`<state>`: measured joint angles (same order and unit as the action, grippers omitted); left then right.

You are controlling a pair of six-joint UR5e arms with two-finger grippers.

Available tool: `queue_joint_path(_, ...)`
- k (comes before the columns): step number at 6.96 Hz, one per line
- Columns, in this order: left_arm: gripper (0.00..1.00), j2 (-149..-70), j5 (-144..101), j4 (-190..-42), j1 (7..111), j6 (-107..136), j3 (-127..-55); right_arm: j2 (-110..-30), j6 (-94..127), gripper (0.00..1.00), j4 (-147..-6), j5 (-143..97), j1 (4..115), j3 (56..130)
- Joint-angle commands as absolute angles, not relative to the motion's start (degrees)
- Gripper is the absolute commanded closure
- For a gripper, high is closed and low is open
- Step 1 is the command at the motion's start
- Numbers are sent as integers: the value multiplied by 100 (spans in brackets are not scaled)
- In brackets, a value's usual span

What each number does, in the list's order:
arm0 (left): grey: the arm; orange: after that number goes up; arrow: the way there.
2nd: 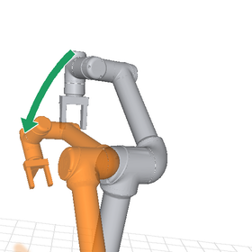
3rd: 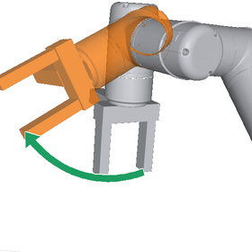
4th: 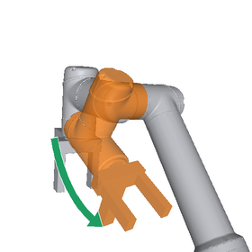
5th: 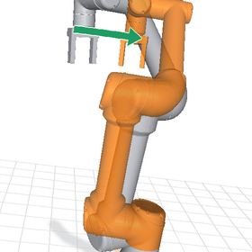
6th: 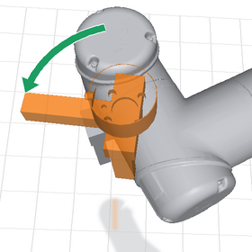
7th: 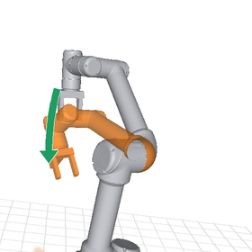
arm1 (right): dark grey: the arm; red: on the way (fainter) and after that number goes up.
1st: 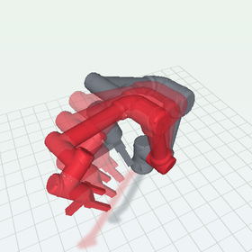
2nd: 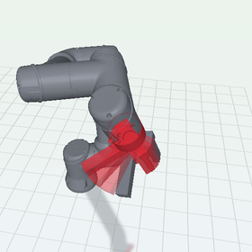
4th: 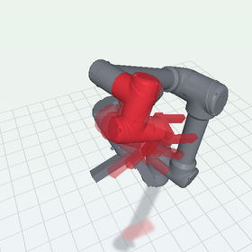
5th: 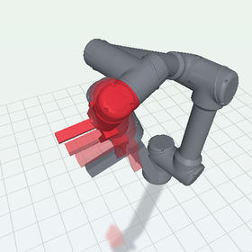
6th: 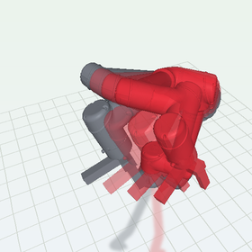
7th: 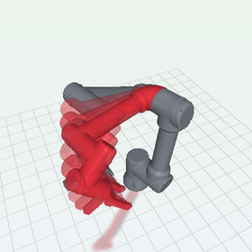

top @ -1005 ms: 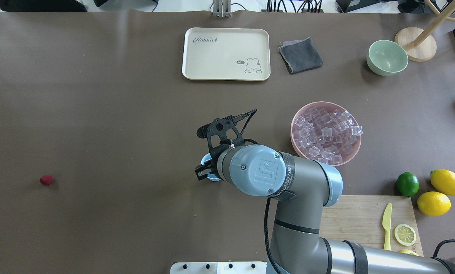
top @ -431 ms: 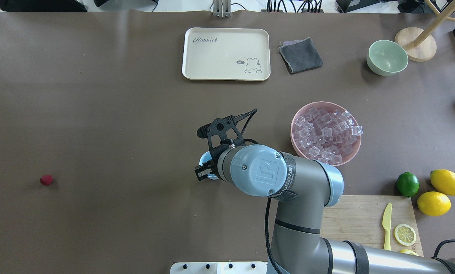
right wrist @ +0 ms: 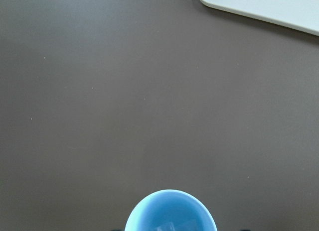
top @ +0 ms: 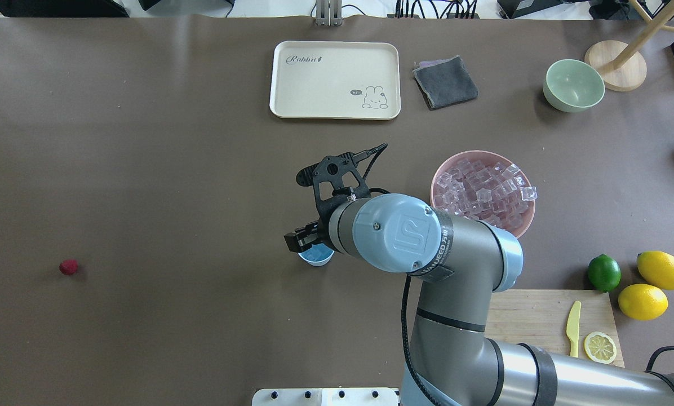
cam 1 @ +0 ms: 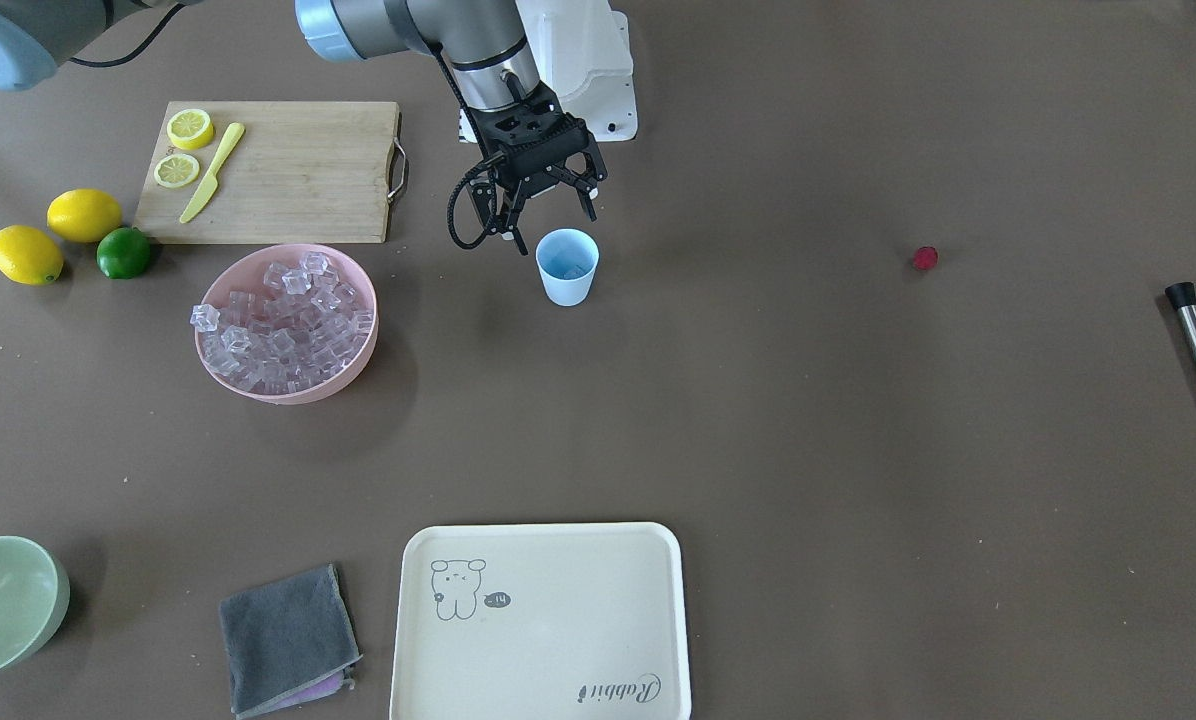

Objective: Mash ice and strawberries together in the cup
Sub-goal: 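Move the right gripper back over the pink ice bowl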

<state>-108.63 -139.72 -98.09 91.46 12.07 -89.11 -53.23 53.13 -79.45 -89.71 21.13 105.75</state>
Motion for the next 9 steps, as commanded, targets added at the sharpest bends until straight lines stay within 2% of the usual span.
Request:
queue_joint_path(1, 1, -10933, -13975, -9800, 9141, 1204, -8921, -5422, 5265, 1, -7980, -9690, 2712, 10783)
queue_joint_path(5, 1, -10987, -14210, -9817, 9141, 1195, -8982, -5817, 5282, 1, -8007, -10037, 3645, 11073)
queue_joint_path(9, 2, -10925, -14256, -9809, 9132, 1204, -9325, -6993, 4942, 1, -7989, -10597, 4567, 11426)
